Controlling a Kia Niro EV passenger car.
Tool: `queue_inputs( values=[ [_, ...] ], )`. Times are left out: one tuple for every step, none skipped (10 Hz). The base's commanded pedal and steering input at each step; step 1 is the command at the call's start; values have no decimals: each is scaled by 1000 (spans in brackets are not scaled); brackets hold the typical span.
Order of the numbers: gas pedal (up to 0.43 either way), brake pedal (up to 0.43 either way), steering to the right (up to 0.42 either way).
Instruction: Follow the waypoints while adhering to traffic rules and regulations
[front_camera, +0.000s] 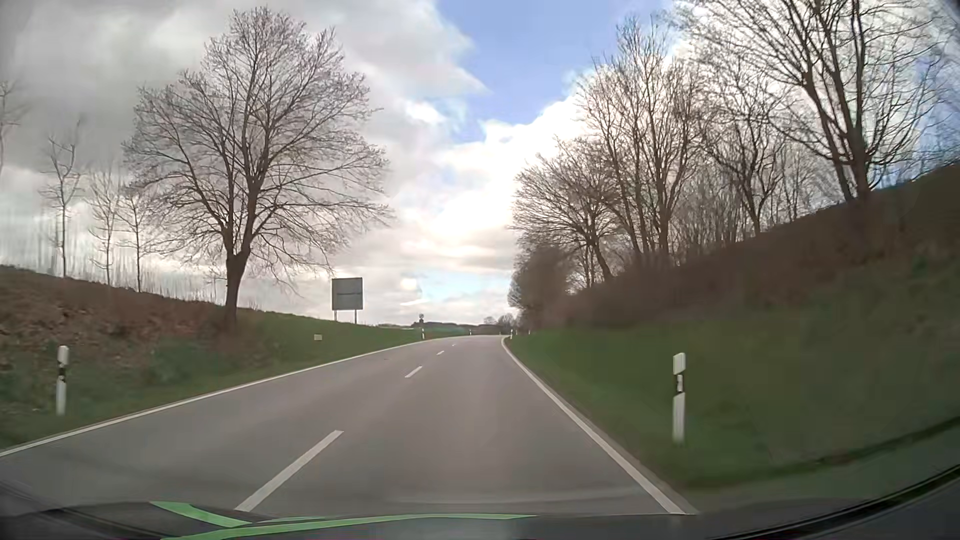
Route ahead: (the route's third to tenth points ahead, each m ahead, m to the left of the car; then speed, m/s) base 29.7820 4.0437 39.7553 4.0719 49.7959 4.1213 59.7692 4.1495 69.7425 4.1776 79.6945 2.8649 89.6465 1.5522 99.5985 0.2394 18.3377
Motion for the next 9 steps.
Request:
queue_inputs(
  values=[
    [209,0,1],
    [209,0,1],
    [220,0,1],
    [220,0,1],
    [220,0,1],
    [228,0,1],
    [228,0,1],
    [228,0,1],
    [240,0,1]
  ],
)
